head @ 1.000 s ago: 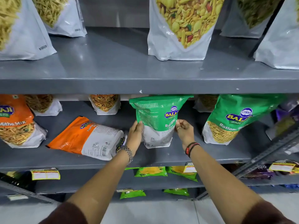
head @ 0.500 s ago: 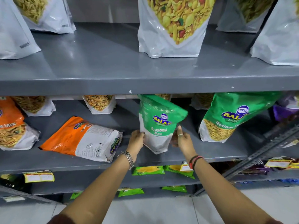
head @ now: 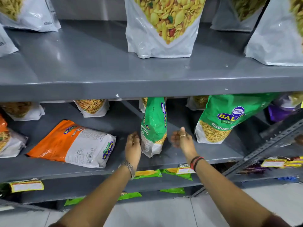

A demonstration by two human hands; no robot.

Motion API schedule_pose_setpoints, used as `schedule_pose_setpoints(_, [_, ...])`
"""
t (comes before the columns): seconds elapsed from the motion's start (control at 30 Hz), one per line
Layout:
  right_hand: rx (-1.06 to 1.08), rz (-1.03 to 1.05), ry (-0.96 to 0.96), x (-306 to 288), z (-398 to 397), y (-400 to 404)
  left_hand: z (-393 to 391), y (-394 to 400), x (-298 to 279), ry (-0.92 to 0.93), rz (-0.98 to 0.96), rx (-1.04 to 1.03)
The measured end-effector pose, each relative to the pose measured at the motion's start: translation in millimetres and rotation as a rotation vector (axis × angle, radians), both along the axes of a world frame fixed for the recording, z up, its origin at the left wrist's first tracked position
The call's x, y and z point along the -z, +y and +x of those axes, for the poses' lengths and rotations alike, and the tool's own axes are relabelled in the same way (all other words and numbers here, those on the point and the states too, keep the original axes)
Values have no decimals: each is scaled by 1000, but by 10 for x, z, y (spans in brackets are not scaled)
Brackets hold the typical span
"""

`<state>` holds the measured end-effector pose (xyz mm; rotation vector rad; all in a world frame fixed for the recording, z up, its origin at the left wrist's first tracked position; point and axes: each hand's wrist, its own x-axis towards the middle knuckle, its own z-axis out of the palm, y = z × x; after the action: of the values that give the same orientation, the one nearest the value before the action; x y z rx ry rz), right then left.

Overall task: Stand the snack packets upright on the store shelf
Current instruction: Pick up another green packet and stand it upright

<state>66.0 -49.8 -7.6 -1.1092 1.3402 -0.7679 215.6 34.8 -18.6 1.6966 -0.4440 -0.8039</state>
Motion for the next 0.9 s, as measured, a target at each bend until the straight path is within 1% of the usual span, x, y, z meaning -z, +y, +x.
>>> schedule_pose_setpoints(0.1, [-7,35,-39,-101,82,-248,-261,267,63,4,-24,-7])
schedule_pose_setpoints(0.17, [-74,60,-73,-238,164,-340,-451,374,33,21,-48,11])
schedule_pose_setpoints(0.27, [-169,134,-144,-363,288,-397,-693,400,-85,27,-115,93])
schedule_pose_setpoints(0.3, [-210,166,-157,-348,317,-399,-747,371,-122,53,-115,118])
schedule_pose_setpoints(0.37, [-279,180,-142,-316,341,-335,-785,261,-182,117,-40,141])
schedule_pose_setpoints(0.4, [-295,171,-137,-316,335,-284,-770,202,-199,142,8,133])
schedule_pose_setpoints(0.47, [-255,119,-142,-323,318,-198,-673,99,-175,148,51,98])
schedule_pose_setpoints(0.53, [-193,69,-141,-317,235,-140,-544,23,-127,125,35,86])
schedule_pose_setpoints(0.6, [-169,51,-136,-316,127,-46,-398,-49,-135,118,-25,76])
schedule_pose_setpoints(0.67, [-204,57,-136,-286,19,51,-280,-144,-202,154,-62,51])
schedule_pose_setpoints(0.73, [-243,82,-150,-261,-57,128,-179,-260,-238,192,-31,31])
schedule_pose_setpoints(0.83, [-274,115,-176,-242,-82,176,-100,-341,-177,205,1,25])
schedule_pose_setpoints(0.9, [-274,119,-159,-218,-95,180,-119,-326,-133,189,11,11])
